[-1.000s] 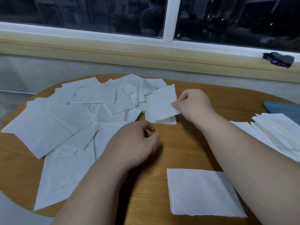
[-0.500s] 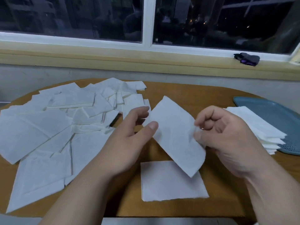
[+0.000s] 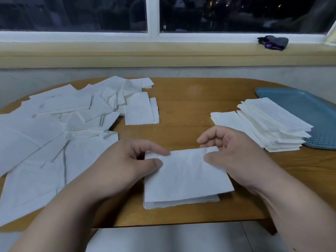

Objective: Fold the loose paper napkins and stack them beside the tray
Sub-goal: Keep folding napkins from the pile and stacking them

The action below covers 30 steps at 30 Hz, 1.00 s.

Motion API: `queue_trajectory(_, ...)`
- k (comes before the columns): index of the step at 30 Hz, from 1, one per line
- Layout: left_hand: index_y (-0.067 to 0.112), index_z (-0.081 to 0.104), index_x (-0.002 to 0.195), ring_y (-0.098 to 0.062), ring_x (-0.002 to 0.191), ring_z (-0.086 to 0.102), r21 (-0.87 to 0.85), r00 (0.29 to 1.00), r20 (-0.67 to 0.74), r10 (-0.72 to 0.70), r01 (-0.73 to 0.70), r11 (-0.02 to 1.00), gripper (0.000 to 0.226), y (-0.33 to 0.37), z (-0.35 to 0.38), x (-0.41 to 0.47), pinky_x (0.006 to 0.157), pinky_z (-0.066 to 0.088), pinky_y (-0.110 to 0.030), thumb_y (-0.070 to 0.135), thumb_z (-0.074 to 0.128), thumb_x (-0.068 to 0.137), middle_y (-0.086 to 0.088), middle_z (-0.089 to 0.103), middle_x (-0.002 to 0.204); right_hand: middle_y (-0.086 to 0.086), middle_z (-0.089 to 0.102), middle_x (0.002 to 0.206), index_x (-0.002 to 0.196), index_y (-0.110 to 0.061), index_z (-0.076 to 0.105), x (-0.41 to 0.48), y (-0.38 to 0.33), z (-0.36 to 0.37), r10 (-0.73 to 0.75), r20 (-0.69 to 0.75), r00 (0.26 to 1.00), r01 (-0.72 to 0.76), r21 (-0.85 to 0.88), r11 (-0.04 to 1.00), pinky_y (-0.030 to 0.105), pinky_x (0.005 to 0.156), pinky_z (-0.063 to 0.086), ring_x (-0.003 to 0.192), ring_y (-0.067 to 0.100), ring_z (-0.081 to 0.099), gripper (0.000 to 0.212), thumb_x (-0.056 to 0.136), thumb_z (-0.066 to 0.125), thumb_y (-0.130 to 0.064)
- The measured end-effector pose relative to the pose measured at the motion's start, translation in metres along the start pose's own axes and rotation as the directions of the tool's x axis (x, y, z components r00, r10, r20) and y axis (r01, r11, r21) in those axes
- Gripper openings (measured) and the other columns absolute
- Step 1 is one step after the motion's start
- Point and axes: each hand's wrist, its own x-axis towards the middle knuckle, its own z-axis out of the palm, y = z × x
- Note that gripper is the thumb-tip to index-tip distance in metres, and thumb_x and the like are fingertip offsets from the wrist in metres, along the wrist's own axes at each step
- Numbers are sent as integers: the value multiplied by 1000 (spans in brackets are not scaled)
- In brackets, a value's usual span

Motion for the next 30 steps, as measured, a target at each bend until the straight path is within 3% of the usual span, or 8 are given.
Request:
queue_trajectory(5, 53, 74, 87, -2, 75, 68, 270, 998, -47, -39, 50, 961, 22, 1, -1, 1, 73, 52, -19, 31, 72, 88, 15, 74, 82, -20, 69, 92, 90, -41, 66, 2, 10, 11, -12, -5, 1000, 11, -225, 974, 41, 72, 59, 78, 16, 69, 35, 84, 69, -7)
queue_trajectory(7, 51, 75, 86, 0, 71, 65, 321, 998, -35, -56, 64, 945, 18, -2, 0, 2, 63, 46, -11, 33, 74, 86, 18, 72, 80, -25, 67, 94, 92, -44, 64, 0, 14, 14, -37, 19, 999, 41, -300, 953, 25, 67, 55, 71, 2, 64, 33, 87, 67, -11)
queue_trajectory(11, 52, 73, 88, 9, 87, 62, 418, 998, -19, -63, 65, 906, 18, -9, 0, 3, 77, 50, -15, 35, 77, 82, 31, 68, 93, -26, 59, 92, 96, -40, 62, -4, 18, 16, -102, 47, 994, 112, -466, 877, 5, 68, 39, 82, -17, 50, 26, 92, 64, -15)
queue_trajectory(14, 47, 73, 91, 16, 93, 52, 515, 999, -6, -49, 45, 856, 16, -13, 1, 6, 73, 41, -5, 32, 76, 83, 36, 60, 95, -29, 52, 102, 98, -41, 59, -5, 21, 18, -138, 111, 984, 177, -582, 793, 12, 74, 42, 94, -11, 50, 24, 94, 58, -18)
queue_trajectory(17, 44, 73, 92, 8, 88, 54, 528, 999, 2, -39, 32, 848, 16, -17, 1, 8, 74, 43, -12, 33, 78, 82, 21, 55, 91, -29, 45, 110, 101, -43, 58, -7, 23, 19, -165, 119, 979, 202, -649, 733, 15, 77, 44, 97, -3, 51, 22, 94, 55, -22)
queue_trajectory(20, 44, 73, 89, 4, 88, 56, 504, 999, 2, -32, 27, 863, 15, -18, -2, 7, 82, 48, -21, 35, 80, 79, 17, 52, 91, -29, 42, 110, 107, -43, 58, -7, 22, 17, -207, 83, 975, 206, -697, 687, 8, 71, 36, 97, -11, 47, 23, 92, 58, -25)
queue_trajectory(24, 43, 71, 90, 3, 85, 56, 466, 999, -38, 0, 18, 884, 10, -17, -7, 6, 75, 44, -18, 39, 75, 81, 16, 52, 90, -29, 48, 102, 98, -41, 60, 0, 18, 19, -174, 28, 984, 152, -633, 759, 8, 65, 34, 90, -18, 45, 19, 93, 60, -22)
queue_trajectory(30, 42, 66, 91, 3, 81, 54, 446, 975, -220, 26, 77, 892, 9, -15, -19, 14, 68, 40, -19, 43, 69, 83, 16, 54, 90, -21, 58, 91, 89, -37, 65, 46, -14, 46, -131, 33, 991, 127, -566, 814, 23, 67, 47, 80, -3, 54, 7, 88, 64, -30)
